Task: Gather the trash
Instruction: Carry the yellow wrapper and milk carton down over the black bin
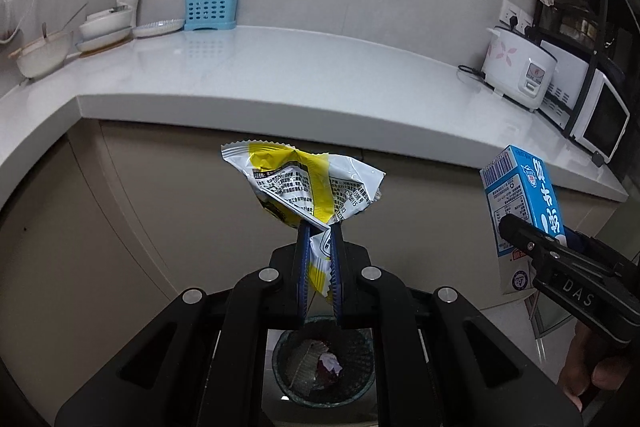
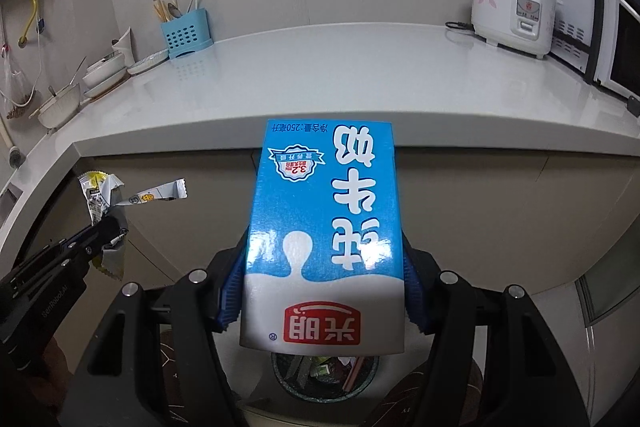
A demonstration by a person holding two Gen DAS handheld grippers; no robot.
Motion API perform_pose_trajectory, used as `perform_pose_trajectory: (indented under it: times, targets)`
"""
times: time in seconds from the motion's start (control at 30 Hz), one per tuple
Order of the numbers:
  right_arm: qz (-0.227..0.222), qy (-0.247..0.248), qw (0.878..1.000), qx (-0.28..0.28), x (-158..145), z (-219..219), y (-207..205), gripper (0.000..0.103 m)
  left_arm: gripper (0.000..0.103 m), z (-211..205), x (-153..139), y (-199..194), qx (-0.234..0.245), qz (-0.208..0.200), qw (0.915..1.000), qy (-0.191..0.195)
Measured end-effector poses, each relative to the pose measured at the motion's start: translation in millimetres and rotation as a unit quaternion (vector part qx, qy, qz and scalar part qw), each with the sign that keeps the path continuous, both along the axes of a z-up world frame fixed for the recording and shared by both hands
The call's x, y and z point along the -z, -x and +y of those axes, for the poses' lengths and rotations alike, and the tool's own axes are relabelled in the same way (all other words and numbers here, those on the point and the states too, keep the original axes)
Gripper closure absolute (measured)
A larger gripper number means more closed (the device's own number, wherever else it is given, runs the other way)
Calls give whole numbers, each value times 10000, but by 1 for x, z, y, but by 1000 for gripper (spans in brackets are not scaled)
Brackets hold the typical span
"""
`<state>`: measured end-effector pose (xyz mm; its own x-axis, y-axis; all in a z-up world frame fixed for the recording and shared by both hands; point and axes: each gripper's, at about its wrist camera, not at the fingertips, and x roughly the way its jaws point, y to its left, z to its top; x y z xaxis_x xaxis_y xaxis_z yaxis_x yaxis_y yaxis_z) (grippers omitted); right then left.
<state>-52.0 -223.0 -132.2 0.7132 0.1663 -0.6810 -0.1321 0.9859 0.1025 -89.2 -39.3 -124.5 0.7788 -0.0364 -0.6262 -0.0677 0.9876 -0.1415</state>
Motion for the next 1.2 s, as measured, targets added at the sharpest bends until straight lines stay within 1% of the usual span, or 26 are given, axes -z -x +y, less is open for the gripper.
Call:
perform_pose_trajectory:
  times: [0.07,0.13,0.2,0.27,0.33,0.4,0.53,0.67,0.77,0.83,0.9,1.03,1.1,1.2]
  targets:
    - [20,45,10000,66,16,2,4,42,95,2,16,3,-5,105,9999,-10]
    - [118,-35,9999,48,35,2,6,42,95,3,34,4,-38,217,9998,-16]
    - [204,35,9997,108,53,5,6,42,95,5,53,4,-29,324,9995,36]
    - [317,54,9994,129,77,6,6,42,95,4,71,3,-3,404,9992,59]
    - [449,105,9988,175,102,7,4,42,95,0,93,1,40,459,9989,-11]
    - [583,117,9980,225,125,7,2,42,95,-2,119,-1,49,599,9982,-4]
    - [923,224,9949,346,177,4,-4,42,95,-4,172,-10,72,992,9950,126]
    - [1237,312,9907,471,221,0,-10,42,95,-8,212,-19,115,1205,9925,175]
    - [1407,367,9877,570,250,-4,-15,42,95,-13,240,-28,138,1350,9907,123]
    - [1518,407,9856,629,270,-6,-18,42,95,-14,258,-35,168,1480,9887,185]
    - [1650,436,9831,668,287,-7,-23,42,95,-16,277,-41,194,1644,9859,238]
    - [1928,331,9779,741,314,-14,-32,42,95,-24,306,-54,286,1883,9815,176]
    - [1959,288,9768,818,318,-18,-42,42,95,-27,319,-60,350,1993,9790,230]
    - [1996,344,9756,843,325,-20,-44,42,95,-31,338,-70,457,2189,9742,294]
